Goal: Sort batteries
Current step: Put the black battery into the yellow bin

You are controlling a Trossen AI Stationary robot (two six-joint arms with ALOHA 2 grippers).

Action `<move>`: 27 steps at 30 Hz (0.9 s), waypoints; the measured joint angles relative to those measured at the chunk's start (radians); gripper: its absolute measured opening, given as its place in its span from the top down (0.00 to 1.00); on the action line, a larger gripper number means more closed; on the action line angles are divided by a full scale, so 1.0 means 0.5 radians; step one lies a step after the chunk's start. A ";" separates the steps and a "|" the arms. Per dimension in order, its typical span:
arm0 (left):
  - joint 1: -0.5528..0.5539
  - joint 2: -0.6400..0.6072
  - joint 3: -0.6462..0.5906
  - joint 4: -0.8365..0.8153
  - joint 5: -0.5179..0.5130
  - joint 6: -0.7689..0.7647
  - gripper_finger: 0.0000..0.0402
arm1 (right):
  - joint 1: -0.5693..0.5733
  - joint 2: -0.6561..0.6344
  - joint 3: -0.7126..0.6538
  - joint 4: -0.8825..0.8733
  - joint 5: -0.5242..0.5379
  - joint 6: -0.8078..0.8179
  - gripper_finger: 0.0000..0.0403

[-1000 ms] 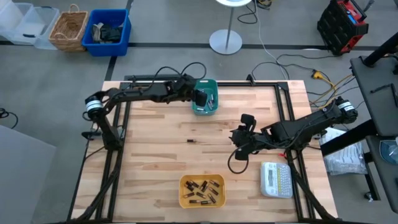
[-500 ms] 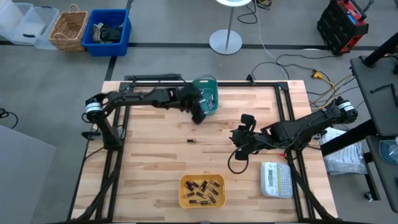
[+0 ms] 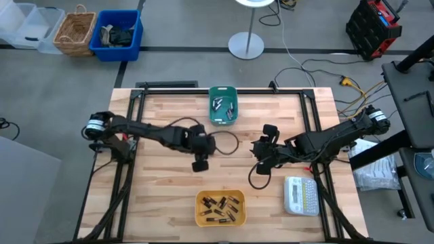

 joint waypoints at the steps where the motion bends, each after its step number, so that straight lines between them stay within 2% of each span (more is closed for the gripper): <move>1: -0.016 0.000 -0.033 0.027 -0.002 -0.002 0.66 | 0.000 0.000 0.000 -0.001 0.000 -0.001 0.69; 12: -0.020 -0.002 -0.554 0.624 -0.077 -0.098 0.66 | 0.000 0.000 0.000 0.007 -0.001 -0.004 0.72; 18: -0.006 -0.002 -0.709 0.946 -0.107 -0.093 0.66 | -0.001 0.000 0.001 0.008 -0.001 -0.005 0.69; 27: -0.004 0.004 -0.892 1.222 -0.047 -0.084 0.66 | -0.001 0.000 0.001 0.012 -0.001 -0.005 0.66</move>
